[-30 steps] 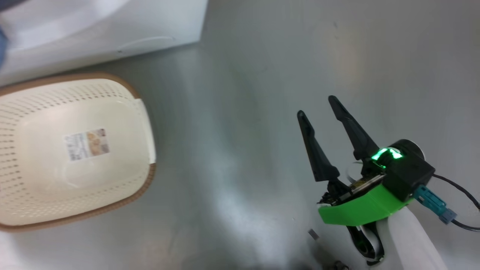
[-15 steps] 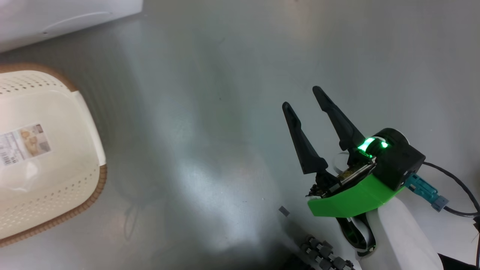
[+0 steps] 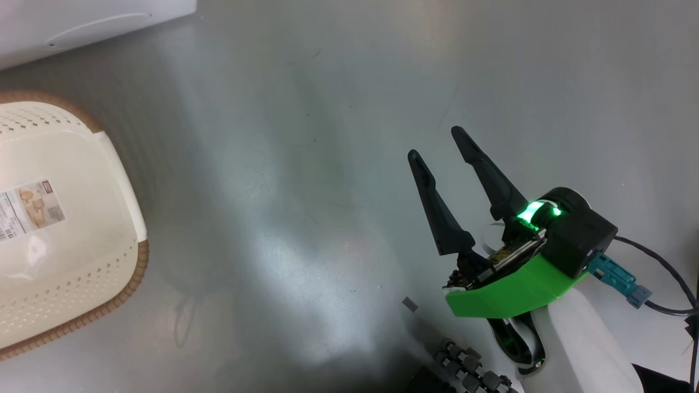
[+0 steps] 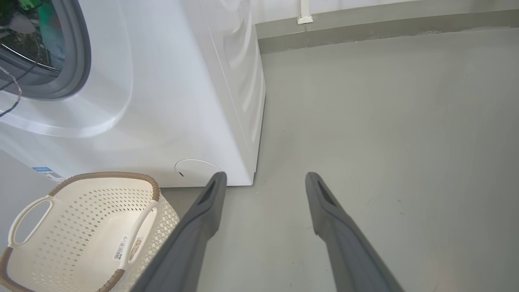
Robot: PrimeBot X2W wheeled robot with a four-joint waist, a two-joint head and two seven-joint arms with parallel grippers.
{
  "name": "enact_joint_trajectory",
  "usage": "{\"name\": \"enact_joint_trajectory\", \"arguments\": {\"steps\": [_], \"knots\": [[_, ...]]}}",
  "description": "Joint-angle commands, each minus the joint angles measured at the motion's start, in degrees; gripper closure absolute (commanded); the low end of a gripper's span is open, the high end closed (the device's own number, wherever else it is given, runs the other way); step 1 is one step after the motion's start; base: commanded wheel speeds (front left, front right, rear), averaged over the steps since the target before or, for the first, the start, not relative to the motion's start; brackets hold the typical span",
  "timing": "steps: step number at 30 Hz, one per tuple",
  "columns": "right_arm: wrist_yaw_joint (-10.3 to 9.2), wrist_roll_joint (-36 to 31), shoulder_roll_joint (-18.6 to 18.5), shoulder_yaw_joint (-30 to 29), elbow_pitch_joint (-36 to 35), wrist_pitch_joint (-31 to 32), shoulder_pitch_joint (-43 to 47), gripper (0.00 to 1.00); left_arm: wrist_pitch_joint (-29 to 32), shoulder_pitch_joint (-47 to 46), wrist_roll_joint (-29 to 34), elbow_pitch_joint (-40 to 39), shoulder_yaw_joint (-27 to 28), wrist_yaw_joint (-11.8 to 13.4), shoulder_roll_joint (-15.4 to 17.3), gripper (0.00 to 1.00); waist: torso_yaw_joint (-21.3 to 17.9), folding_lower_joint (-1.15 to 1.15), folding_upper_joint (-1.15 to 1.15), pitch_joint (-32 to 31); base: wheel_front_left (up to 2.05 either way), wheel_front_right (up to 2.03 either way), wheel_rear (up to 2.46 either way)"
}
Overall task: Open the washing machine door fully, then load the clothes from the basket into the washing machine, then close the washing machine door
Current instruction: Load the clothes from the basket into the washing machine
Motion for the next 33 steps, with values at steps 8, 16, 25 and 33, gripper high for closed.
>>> {"name": "enact_joint_trajectory", "arguments": {"steps": [8,16,25,33], "knots": [[0.09,0.5,0.0,0.9,-0.6,-0.3,0.6,0.00,1.6,-1.6,-1.4,2.6,-0.5,-1.5,1.1,0.00,0.1,0.00,0.00,0.1,0.00,0.00,0.00],[0.09,0.1,0.0,0.0,-0.1,-0.3,1.2,0.00,0.6,2.4,-2.6,4.4,-0.9,-1.2,-0.2,0.00,1.5,0.00,0.00,-2.3,0.00,0.00,0.00],[0.09,-1.4,0.0,-1.5,0.4,-0.3,2.9,0.00,-6.0,15.0,-5.7,0.5,0.9,0.6,-2.7,0.00,4.3,0.00,0.00,-7.2,0.00,0.00,0.00],[0.09,-3.6,0.0,-4.0,0.8,-0.3,5.7,0.00,-9.8,34.4,-8.4,-14.4,3.4,4.7,-5.5,0.00,7.8,0.00,0.00,-12.8,0.00,0.00,0.00]]}}
